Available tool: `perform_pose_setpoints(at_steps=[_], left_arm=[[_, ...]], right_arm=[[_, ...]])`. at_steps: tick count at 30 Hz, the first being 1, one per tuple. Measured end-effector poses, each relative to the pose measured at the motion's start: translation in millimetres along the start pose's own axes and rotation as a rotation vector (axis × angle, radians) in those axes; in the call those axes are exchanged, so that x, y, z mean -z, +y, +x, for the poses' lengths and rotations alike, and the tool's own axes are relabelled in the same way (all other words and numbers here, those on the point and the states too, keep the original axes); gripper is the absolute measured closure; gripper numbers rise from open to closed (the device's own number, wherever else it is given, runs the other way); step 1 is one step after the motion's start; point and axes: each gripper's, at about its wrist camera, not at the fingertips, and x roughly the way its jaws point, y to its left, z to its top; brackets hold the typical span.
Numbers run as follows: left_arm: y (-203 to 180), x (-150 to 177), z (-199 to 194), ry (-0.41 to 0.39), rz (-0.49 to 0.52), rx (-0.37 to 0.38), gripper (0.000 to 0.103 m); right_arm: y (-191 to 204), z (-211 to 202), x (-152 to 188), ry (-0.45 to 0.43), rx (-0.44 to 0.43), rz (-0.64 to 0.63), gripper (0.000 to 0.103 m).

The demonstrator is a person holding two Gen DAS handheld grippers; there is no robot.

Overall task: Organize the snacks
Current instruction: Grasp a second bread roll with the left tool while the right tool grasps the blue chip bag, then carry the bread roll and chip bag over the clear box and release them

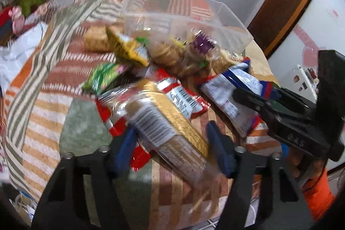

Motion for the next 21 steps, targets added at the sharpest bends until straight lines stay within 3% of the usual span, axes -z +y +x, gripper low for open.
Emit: perform_pose_setpoints(at_steps=[3,6,12,15,21], left_arm=[[-9,-7,3,0.006,0.047,0.031,0.061],[-20,-13,10,-0.002,0.108,0.029,0.065],[-23,-8,14,-0.018,0.127,-0.004,0.063],[-25,-2,13,-0.025,0.141,-0.016,0.057],[-36,12,13,-0.047,0.233,-0.073,0.052]], right_arm=[[0,-12,3,-0.029,0.043,-0.016,0.057],[0,-19,3,-0.054,0.066,-0.02,0.057],[5,-4,9,0.005,0.035,-0.025,0.056],[7,1,12,0.008,0.038,-0.011,0.053],[-3,2,12,0.023,-0.012,0.057,0.054]])
